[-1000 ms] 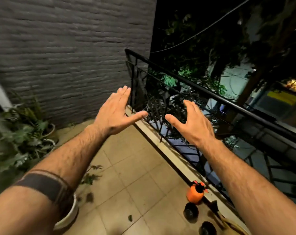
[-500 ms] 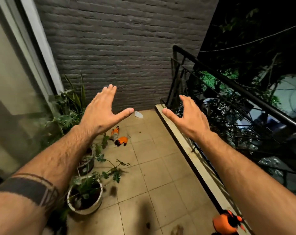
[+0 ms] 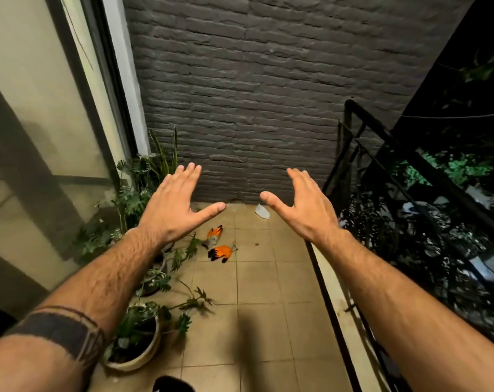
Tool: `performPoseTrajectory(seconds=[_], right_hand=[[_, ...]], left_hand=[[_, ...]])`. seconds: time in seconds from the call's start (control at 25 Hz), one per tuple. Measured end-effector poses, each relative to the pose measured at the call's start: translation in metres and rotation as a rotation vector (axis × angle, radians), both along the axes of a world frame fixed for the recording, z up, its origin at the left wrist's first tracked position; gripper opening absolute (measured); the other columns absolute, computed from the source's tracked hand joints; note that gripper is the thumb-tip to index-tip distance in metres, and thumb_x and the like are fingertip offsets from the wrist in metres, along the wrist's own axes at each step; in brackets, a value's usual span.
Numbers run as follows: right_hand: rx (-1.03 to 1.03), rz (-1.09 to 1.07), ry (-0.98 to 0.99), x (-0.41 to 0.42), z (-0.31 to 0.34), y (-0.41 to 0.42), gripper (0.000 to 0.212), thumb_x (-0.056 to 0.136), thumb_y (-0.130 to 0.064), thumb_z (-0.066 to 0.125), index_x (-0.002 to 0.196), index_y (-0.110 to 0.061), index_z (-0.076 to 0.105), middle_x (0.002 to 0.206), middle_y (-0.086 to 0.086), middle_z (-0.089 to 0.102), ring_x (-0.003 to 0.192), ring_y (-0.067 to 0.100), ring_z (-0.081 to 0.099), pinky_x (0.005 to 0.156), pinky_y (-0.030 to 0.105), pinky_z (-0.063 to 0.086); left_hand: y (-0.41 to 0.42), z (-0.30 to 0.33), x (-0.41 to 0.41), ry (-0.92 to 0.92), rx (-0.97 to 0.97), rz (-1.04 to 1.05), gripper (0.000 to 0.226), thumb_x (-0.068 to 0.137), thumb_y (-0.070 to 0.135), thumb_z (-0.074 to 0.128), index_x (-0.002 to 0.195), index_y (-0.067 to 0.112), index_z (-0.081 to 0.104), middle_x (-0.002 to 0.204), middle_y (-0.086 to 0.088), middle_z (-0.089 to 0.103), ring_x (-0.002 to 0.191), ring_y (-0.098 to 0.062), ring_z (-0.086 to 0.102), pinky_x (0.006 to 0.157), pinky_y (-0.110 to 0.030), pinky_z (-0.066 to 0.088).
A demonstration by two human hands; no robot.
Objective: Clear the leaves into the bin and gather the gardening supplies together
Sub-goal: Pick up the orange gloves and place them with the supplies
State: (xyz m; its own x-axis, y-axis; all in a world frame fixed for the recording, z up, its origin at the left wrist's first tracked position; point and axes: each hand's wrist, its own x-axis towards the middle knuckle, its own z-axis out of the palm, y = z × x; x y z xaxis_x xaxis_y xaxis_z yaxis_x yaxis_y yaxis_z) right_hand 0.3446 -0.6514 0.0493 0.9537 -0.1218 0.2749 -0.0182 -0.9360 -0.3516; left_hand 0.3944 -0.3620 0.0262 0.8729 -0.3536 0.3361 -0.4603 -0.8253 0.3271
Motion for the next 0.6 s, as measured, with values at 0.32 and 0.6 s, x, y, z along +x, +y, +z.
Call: performPoseTrajectory(seconds=[0.32, 0.6], right_hand=[[0.006, 0.030, 0.070, 0.128, -0.035, -0.029, 0.114, 0.076, -0.098, 0.028, 0.160, -0.021, 0.024, 0.167, 0.001, 0.024, 0.155, 0.015, 0.013, 0.117, 0.031, 0.011], [0.064, -0.072, 0.079, 0.231, -0.020, -0.056, 0.112, 0.078, -0.093, 0.037, 0.160, -0.018, 0.025, 0.167, 0.000, 0.024, 0.156, 0.014, 0.011, 0.121, 0.037, 0.022]], left_hand=[[-0.042, -0.031, 0.118, 0.079, -0.003, 0.033, 0.116, 0.076, 0.095, 0.024, 0.162, 0.018, 0.014, 0.169, -0.003, 0.012, 0.156, -0.017, 0.007, 0.127, -0.038, 0.006], [-0.087, -0.032, 0.254, 0.090, -0.017, -0.049, 0.117, 0.076, 0.095, 0.027, 0.161, 0.016, 0.017, 0.168, -0.004, 0.017, 0.155, -0.018, 0.010, 0.127, -0.041, 0.012]])
